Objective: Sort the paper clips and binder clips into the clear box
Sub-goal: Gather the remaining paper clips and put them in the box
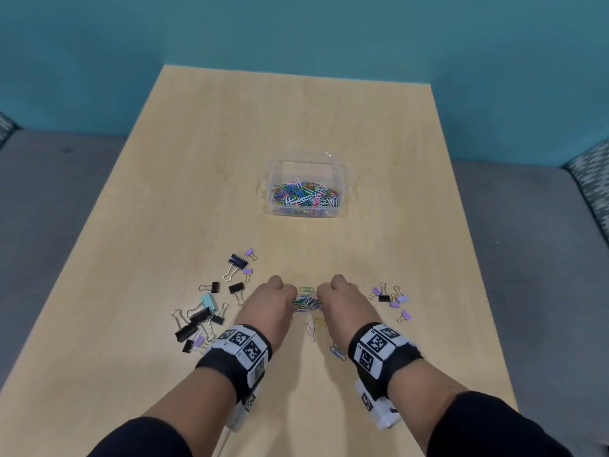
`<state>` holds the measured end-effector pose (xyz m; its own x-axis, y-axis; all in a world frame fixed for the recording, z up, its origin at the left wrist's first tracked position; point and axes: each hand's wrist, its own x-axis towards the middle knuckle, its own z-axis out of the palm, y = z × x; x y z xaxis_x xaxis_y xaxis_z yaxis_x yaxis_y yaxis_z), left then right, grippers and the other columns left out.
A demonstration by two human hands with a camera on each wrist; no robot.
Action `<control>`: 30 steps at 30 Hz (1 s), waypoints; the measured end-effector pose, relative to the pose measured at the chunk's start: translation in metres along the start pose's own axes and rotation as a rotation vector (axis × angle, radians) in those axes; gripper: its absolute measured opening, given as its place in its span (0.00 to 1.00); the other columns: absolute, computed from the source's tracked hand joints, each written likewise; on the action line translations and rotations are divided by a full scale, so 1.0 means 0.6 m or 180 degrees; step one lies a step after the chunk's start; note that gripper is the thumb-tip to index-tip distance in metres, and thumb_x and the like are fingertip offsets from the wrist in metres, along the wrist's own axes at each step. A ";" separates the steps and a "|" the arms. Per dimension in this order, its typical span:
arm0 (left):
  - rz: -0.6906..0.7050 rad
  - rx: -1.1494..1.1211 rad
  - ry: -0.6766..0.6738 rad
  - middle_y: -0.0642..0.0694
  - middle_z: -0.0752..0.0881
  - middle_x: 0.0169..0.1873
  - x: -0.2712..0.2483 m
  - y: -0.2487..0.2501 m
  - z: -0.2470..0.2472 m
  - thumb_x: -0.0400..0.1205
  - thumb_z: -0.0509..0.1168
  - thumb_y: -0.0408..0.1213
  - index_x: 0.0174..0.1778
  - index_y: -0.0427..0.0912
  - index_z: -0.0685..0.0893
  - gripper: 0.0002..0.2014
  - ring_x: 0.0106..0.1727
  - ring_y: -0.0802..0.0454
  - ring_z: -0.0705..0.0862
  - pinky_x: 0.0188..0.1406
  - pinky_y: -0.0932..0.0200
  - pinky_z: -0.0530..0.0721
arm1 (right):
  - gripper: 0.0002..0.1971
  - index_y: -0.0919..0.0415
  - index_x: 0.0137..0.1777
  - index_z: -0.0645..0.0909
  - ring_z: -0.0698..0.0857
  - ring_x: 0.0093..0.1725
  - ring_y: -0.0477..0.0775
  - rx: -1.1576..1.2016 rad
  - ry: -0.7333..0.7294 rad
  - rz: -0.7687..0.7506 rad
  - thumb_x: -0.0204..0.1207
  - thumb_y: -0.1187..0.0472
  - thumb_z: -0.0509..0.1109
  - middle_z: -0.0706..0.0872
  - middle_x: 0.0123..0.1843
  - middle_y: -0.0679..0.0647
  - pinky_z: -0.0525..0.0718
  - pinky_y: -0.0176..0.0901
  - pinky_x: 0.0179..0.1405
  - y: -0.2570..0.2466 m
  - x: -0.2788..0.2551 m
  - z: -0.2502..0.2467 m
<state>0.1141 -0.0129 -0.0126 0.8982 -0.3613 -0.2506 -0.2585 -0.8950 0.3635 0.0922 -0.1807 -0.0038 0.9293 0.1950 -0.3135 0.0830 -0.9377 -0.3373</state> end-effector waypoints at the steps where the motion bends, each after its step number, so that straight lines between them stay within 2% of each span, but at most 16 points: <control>1: -0.0012 -0.0031 0.0006 0.46 0.72 0.40 -0.001 -0.002 -0.002 0.82 0.63 0.36 0.43 0.40 0.79 0.04 0.35 0.45 0.74 0.31 0.55 0.66 | 0.10 0.56 0.48 0.73 0.70 0.41 0.57 0.0031 -0.0006 0.0011 0.74 0.72 0.64 0.72 0.50 0.55 0.68 0.46 0.35 0.003 0.000 -0.001; 4: -0.0123 -0.0238 0.0000 0.49 0.72 0.37 -0.004 -0.008 -0.006 0.82 0.63 0.38 0.41 0.41 0.80 0.06 0.34 0.47 0.75 0.29 0.57 0.66 | 0.08 0.57 0.49 0.74 0.75 0.44 0.59 0.0064 -0.0075 0.0032 0.76 0.70 0.65 0.73 0.48 0.54 0.68 0.46 0.36 0.009 0.000 -0.004; 9: -0.0244 -0.0374 -0.0136 0.48 0.76 0.39 -0.007 -0.007 -0.020 0.81 0.62 0.37 0.40 0.41 0.81 0.06 0.36 0.46 0.79 0.30 0.57 0.68 | 0.03 0.57 0.48 0.74 0.76 0.43 0.59 0.0135 -0.0198 -0.0008 0.79 0.65 0.64 0.68 0.44 0.49 0.71 0.48 0.37 0.010 -0.003 -0.022; 10: -0.0262 -0.0426 -0.0180 0.48 0.76 0.40 -0.007 -0.005 -0.025 0.81 0.62 0.37 0.41 0.42 0.82 0.06 0.37 0.47 0.79 0.31 0.57 0.68 | 0.01 0.57 0.49 0.74 0.76 0.43 0.59 0.0198 -0.0222 -0.0037 0.80 0.63 0.63 0.68 0.44 0.49 0.72 0.48 0.38 0.010 -0.004 -0.028; 15: -0.0198 -0.0690 -0.0322 0.52 0.78 0.40 -0.004 0.000 -0.066 0.80 0.63 0.40 0.42 0.47 0.84 0.05 0.40 0.51 0.79 0.40 0.57 0.75 | 0.04 0.54 0.49 0.77 0.78 0.43 0.56 0.0574 -0.0304 -0.0087 0.81 0.58 0.61 0.74 0.44 0.49 0.73 0.47 0.40 0.011 -0.001 -0.062; 17: -0.0138 -0.0824 -0.0276 0.54 0.78 0.39 0.010 0.000 -0.091 0.79 0.64 0.41 0.41 0.49 0.84 0.04 0.41 0.52 0.79 0.44 0.55 0.77 | 0.05 0.53 0.50 0.79 0.79 0.45 0.55 0.0728 -0.0310 -0.0096 0.81 0.57 0.63 0.78 0.46 0.50 0.76 0.48 0.44 0.011 0.014 -0.085; 19: -0.0047 -0.0854 -0.0097 0.53 0.79 0.38 0.042 -0.004 -0.117 0.78 0.67 0.41 0.40 0.48 0.85 0.03 0.41 0.51 0.80 0.44 0.53 0.78 | 0.05 0.55 0.50 0.81 0.81 0.47 0.56 0.0853 -0.0150 -0.0103 0.79 0.57 0.66 0.81 0.48 0.52 0.78 0.49 0.48 0.013 0.044 -0.113; 21: -0.0034 -0.0790 0.0124 0.48 0.81 0.38 0.087 -0.007 -0.146 0.77 0.69 0.40 0.41 0.46 0.86 0.03 0.42 0.47 0.81 0.42 0.54 0.77 | 0.04 0.56 0.49 0.83 0.82 0.47 0.57 0.0904 0.0071 -0.0035 0.77 0.58 0.69 0.84 0.48 0.54 0.78 0.47 0.47 0.017 0.090 -0.143; 26: -0.0263 -0.0697 0.0600 0.42 0.84 0.42 0.208 -0.002 -0.214 0.77 0.67 0.39 0.43 0.43 0.87 0.05 0.44 0.43 0.81 0.42 0.55 0.75 | 0.02 0.55 0.45 0.82 0.81 0.41 0.54 0.1208 0.0682 0.0339 0.76 0.58 0.71 0.84 0.41 0.52 0.72 0.41 0.36 0.015 0.207 -0.223; 28: -0.0283 -0.0704 0.0645 0.44 0.84 0.42 0.240 0.005 -0.228 0.78 0.67 0.40 0.43 0.45 0.86 0.05 0.45 0.44 0.81 0.42 0.55 0.76 | 0.03 0.56 0.47 0.82 0.81 0.41 0.55 0.1174 0.0805 0.0346 0.76 0.58 0.70 0.85 0.42 0.52 0.75 0.41 0.37 0.008 0.239 -0.245; 30: -0.0305 -0.0740 0.0526 0.46 0.86 0.44 0.258 0.010 -0.228 0.77 0.67 0.41 0.47 0.47 0.86 0.07 0.47 0.46 0.82 0.43 0.57 0.77 | 0.07 0.57 0.51 0.83 0.83 0.45 0.57 0.0970 0.0727 0.0324 0.77 0.57 0.68 0.87 0.46 0.54 0.81 0.46 0.43 0.003 0.259 -0.250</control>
<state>0.3005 -0.0383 0.0736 0.9651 -0.2135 -0.1513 -0.0986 -0.8322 0.5456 0.2907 -0.1953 0.0798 0.9863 0.0040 -0.1650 -0.0926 -0.8139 -0.5736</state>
